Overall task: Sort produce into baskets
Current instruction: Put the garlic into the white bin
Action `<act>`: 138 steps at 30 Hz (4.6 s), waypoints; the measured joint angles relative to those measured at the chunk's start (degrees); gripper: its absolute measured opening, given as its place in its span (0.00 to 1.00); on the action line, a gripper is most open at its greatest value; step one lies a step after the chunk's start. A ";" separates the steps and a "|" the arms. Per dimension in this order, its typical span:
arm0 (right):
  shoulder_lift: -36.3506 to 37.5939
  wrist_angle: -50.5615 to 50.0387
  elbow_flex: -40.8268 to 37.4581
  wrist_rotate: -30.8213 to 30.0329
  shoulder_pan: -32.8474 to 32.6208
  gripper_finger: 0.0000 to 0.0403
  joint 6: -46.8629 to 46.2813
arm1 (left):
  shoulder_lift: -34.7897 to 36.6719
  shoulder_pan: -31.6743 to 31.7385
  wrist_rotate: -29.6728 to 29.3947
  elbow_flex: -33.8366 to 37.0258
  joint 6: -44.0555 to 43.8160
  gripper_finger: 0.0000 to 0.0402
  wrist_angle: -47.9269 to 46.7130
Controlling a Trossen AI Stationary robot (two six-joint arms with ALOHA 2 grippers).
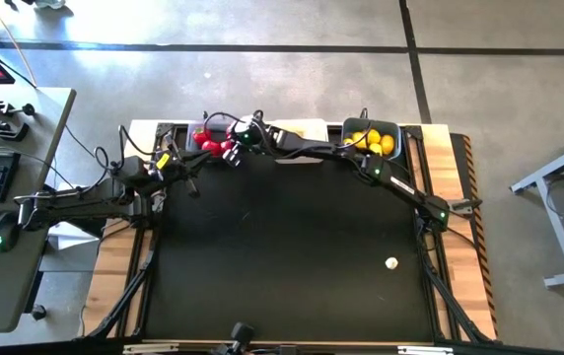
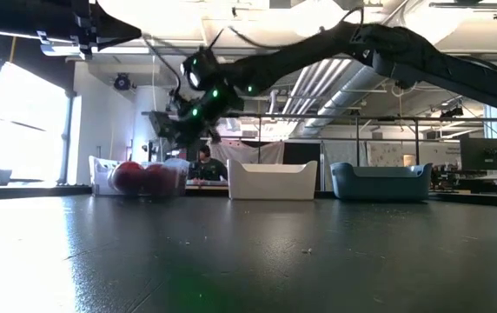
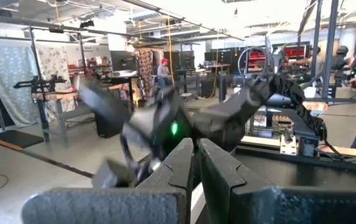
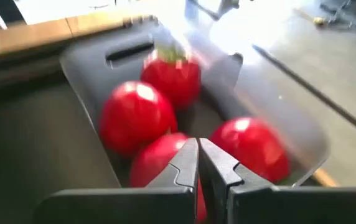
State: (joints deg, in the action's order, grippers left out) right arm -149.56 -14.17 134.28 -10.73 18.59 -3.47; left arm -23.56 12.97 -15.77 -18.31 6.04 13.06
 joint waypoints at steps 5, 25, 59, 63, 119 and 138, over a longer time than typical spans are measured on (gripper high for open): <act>3.00 3.77 -2.34 -1.37 -0.63 0.00 0.70 | 0.01 0.02 -0.02 0.00 -0.26 0.04 -0.35; 39.36 36.63 -61.14 -12.86 -6.91 0.00 -1.35 | -0.87 0.15 0.01 0.00 -1.44 0.04 -1.38; 73.61 -49.57 -73.38 15.40 -43.35 0.03 -70.16 | -30.57 1.01 15.47 0.02 -6.93 0.04 23.04; 69.47 -53.06 -73.38 17.50 -44.86 0.16 -70.08 | -31.50 1.95 15.76 0.02 -7.08 0.04 24.28; 60.72 -21.95 -77.20 -5.76 -20.64 0.00 -25.28 | -31.95 8.43 17.27 0.02 -6.45 0.04 25.75; 45.75 -10.94 -58.46 8.07 12.90 0.00 6.27 | -31.95 8.43 17.46 0.00 -6.39 0.04 24.10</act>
State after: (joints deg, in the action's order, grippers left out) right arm -103.81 -25.11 75.82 -2.66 31.49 2.80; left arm -55.51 21.41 1.69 -18.31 -0.35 37.16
